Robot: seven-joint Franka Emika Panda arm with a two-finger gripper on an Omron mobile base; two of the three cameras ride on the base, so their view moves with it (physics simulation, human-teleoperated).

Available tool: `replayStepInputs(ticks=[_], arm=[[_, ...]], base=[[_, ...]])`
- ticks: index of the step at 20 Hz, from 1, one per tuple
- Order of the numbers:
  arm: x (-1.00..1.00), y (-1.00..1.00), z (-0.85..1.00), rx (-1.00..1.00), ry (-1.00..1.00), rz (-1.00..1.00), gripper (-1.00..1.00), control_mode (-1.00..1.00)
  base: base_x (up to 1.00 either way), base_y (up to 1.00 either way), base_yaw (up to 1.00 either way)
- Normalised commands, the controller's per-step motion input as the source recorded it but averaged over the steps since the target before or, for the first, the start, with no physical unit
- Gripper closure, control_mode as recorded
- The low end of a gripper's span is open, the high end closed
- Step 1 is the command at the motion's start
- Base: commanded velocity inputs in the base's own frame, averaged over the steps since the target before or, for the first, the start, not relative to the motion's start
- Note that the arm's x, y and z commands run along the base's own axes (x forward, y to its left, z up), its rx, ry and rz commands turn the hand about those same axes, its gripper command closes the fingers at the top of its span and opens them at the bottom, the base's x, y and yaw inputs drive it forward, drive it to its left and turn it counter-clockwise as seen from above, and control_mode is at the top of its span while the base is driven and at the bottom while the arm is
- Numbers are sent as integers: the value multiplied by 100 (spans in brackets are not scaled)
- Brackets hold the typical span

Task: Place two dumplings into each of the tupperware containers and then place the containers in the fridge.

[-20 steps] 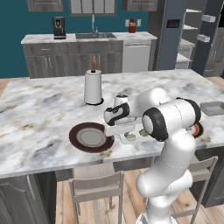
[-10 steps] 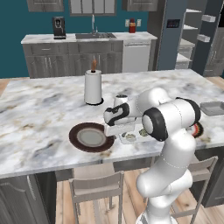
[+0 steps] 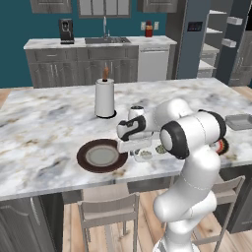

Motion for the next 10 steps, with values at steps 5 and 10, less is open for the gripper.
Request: replayStepInputs(ticks=[5, 10], arm=[[-4, -9, 51, 0, -6, 9, 100, -100], [-18, 0, 55, -4, -2, 10, 100, -100]], base=[[0, 0, 0], [0, 0, 0]])
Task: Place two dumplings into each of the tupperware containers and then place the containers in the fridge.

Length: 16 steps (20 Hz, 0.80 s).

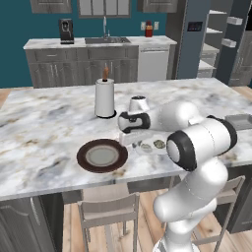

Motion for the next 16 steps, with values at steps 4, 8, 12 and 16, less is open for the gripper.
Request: replayStepInputs(ticks=[4, 8, 12, 16], arm=[[-16, -5, 53, -6, 0, 17, 100, -100], [-36, -19, 45, -7, 0, 27, 100, -100], [-36, -21, 36, -11, 0, 41, 100, -100], [-27, -28, 28, -8, 0, 47, 100, -100]], base=[[0, 0, 0], [0, 0, 0], [0, 0, 0], [0, 0, 0]])
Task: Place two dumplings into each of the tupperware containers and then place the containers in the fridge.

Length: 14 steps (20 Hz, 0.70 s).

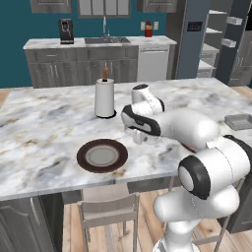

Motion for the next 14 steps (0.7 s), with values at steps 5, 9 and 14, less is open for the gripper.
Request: replayStepInputs(ticks=[5, 9, 14], arm=[[-20, -23, 27, -1, 0, 52, 100, -100], [-38, -52, 24, 0, -4, 53, 100, -100], [-31, -61, 18, 0, -8, 43, 100, -100]], base=[[0, 0, 0], [0, 0, 0], [0, 0, 0]])
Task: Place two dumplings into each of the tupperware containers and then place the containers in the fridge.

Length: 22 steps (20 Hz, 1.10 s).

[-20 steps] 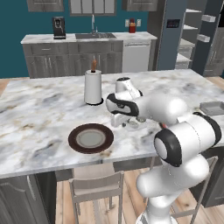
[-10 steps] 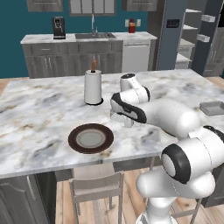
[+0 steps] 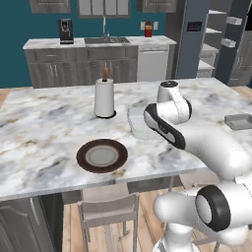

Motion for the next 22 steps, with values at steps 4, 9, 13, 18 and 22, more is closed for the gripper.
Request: replayStepInputs(ticks=[4, 9, 13, 18, 22], arm=[[-24, -37, 28, 0, -7, 25, 100, -100], [-22, -2, 25, -3, 0, 0, 100, -100], [-43, -2, 35, -5, 9, 0, 100, -100], [-72, -3, 15, 0, 7, 0, 100, -100], [-96, -11, -2, 0, -2, 0, 100, -100]], base=[[0, 0, 0], [0, 0, 0], [0, 0, 0], [0, 0, 0], [0, 0, 0]])
